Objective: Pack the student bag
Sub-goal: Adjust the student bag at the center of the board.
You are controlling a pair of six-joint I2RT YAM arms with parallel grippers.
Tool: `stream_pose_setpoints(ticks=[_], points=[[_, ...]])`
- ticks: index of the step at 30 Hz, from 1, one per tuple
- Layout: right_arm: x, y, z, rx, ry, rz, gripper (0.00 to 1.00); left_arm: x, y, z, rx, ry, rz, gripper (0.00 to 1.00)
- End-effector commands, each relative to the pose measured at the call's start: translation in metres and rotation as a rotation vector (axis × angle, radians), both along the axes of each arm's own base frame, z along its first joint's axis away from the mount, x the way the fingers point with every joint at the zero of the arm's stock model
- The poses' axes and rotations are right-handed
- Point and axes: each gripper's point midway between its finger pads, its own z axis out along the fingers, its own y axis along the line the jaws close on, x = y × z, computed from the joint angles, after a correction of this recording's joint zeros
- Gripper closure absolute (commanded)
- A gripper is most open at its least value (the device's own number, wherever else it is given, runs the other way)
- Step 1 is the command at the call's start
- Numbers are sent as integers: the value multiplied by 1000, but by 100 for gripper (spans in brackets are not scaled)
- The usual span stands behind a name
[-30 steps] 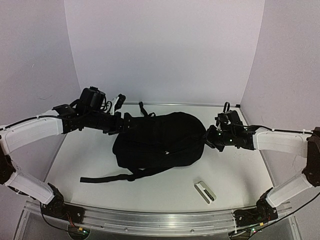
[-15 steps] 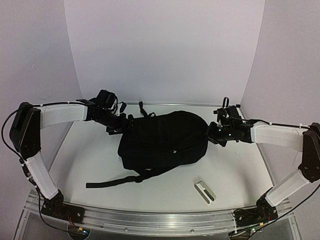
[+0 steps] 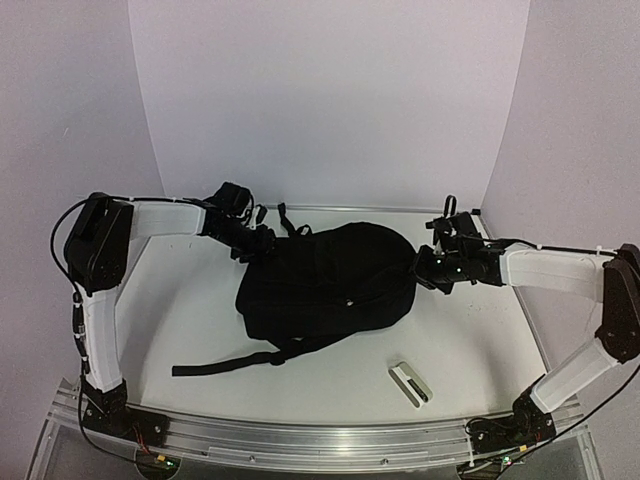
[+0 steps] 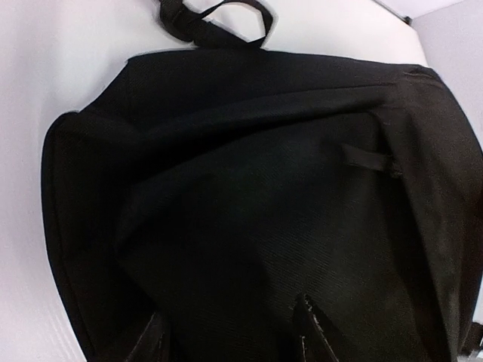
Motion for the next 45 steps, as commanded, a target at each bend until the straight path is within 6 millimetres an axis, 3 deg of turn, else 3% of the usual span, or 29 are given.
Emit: stream_pose_setpoints(ticks=[1,4,6,11,15,17,21,23,27,32,35,38,42,45], points=[[23,0,19,-19,-81,-17,100,7,-7,1,-28,-18,-27,76],[34,3,20,-42,-92,-10,100,-2,-10,7,-73,-16,-45,96],[44,5,16,-58,-88,-5,100,-16,-8,4,-96,1,-51,100],[80,12,18,-96,-116,7,100,-70,-18,11,-144,3,-129,100],[116,19,16,-132,-141,24,100,-137,-41,14,-160,27,-257,100],[133,26,17,-148,-161,41,100,-169,-56,25,-169,14,-318,100],[159,40,18,-167,-184,81,86,-224,-77,51,-233,3,-412,98],[167,48,26,-162,-203,103,72,-235,-77,69,-262,-12,-422,88],[170,53,58,-157,-259,140,53,-236,-61,104,-295,-77,-353,68],[147,58,108,-115,-330,206,39,-202,-18,122,-303,-100,-186,48],[121,70,131,-87,-358,261,37,-183,1,120,-314,-86,-125,39],[88,94,136,-85,-363,329,36,-168,5,113,-306,-67,-101,29],[31,147,136,-79,-374,473,41,-148,2,90,-279,-29,-88,22],[-4,182,124,-134,-394,593,46,-133,3,65,-267,19,-55,21]])
